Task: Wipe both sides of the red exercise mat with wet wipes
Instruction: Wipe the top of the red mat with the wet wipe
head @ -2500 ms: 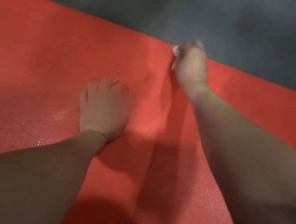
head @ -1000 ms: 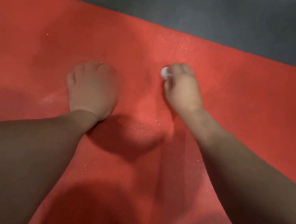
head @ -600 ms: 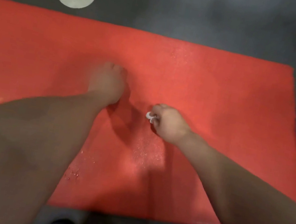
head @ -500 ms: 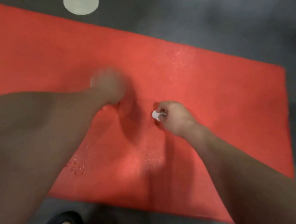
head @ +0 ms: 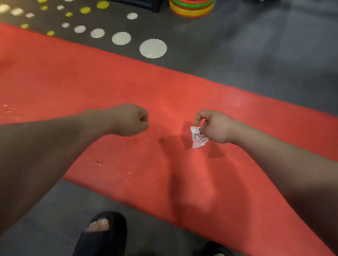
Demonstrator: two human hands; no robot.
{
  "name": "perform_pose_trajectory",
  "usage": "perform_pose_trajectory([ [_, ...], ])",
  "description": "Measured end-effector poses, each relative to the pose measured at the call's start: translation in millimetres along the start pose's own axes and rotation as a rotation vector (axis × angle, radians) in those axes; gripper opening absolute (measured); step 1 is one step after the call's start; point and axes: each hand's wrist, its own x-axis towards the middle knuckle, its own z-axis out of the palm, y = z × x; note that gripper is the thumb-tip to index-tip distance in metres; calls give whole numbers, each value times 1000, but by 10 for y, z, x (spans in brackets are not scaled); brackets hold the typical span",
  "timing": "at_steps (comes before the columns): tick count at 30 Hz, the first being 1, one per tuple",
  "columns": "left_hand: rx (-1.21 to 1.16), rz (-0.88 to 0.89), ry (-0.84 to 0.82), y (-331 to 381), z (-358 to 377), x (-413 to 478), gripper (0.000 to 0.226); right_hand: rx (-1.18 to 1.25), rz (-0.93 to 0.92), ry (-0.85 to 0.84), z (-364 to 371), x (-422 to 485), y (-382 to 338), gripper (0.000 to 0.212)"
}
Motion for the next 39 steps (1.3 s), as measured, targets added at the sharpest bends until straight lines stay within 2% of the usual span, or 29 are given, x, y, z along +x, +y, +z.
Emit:
perform_pose_trajectory([
  [6,18,-105,-19,-292,373,-2,23,78,102,14,320,189,289,27],
  [14,18,-18,-41,-395,586,741,24,150,176,53,218,809,417,17],
  [19,45,3,-49,-353,624,1279,39,268,249,132,265,1191,588,17],
  [24,88,-13,-35,-355,834,1807,69,412,246,220,418,1633,790,10],
  [27,80,-60,-39,-311,873,1987,91,76,264,327,455,1744,986,14],
  [29,68,-95,-51,-332,865,2084,101,-5,221,393,456,1720,1007,23],
  [32,20,-122,-49,-380,853,2199,113,49,31,448,479,1629,950,22],
  [37,-7,-126,-112,-434,888,2229,130,-132,-240,275,564,1593,960,23],
  [39,22,-96,-118,-500,887,2236,134,-197,-298,279,514,1742,993,17],
])
